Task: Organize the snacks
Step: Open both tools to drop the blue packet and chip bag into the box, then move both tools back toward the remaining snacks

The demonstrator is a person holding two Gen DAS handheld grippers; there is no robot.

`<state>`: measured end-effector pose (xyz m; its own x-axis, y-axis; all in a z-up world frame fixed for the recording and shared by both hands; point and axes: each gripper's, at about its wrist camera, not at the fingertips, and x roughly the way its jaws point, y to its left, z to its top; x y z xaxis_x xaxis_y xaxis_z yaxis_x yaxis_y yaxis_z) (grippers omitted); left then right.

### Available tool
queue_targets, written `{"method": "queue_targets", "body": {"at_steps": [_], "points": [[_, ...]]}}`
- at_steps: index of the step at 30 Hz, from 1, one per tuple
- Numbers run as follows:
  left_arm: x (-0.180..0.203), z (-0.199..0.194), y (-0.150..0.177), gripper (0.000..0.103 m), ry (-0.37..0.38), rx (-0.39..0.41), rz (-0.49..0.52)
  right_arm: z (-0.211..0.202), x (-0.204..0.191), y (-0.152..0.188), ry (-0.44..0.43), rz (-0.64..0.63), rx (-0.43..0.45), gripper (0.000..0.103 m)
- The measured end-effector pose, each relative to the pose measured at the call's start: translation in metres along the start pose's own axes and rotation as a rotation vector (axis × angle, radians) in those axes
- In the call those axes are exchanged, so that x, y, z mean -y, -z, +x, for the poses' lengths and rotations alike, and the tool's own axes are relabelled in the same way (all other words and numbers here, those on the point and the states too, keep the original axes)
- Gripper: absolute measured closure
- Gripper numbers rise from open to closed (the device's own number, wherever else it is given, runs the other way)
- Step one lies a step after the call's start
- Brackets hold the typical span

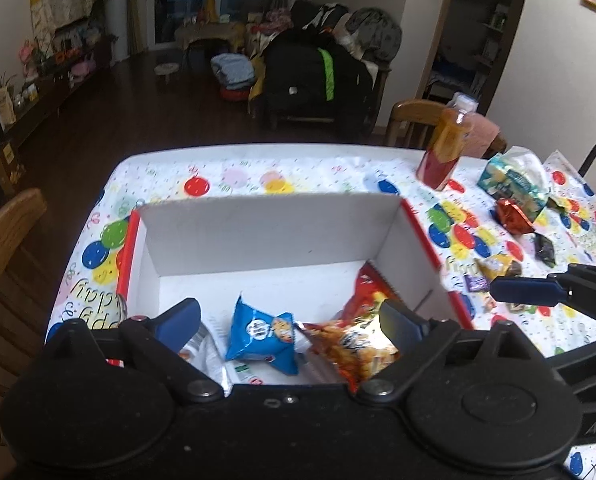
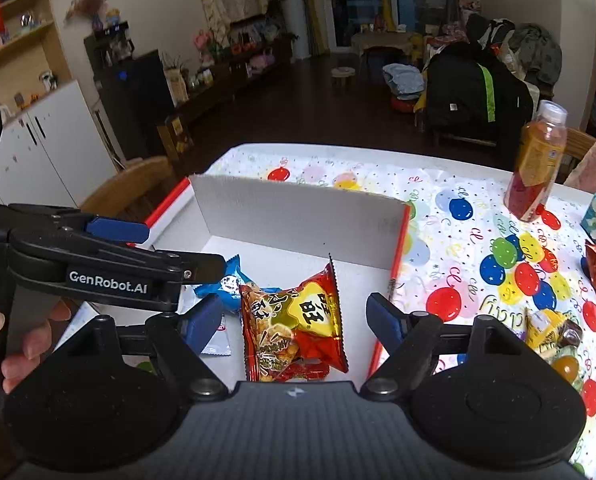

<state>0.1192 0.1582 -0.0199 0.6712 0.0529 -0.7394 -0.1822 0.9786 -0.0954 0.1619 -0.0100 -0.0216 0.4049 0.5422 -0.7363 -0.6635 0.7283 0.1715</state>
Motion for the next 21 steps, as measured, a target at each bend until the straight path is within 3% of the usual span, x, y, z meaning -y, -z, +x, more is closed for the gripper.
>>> {"method": "queue_targets", "body": {"at_steps": [10,21], "points": [[0.03,-0.021,0.005,0.002,0.043,0.034,0.028,-0.044,0.027,0.012,0.002,0.068,0.052,0.019],[0.089,-0.029,0.01,0.0,0.102,0.042,0.092,-0.088,0.076,0.043,0.056,0.161,0.081,0.018]]}}
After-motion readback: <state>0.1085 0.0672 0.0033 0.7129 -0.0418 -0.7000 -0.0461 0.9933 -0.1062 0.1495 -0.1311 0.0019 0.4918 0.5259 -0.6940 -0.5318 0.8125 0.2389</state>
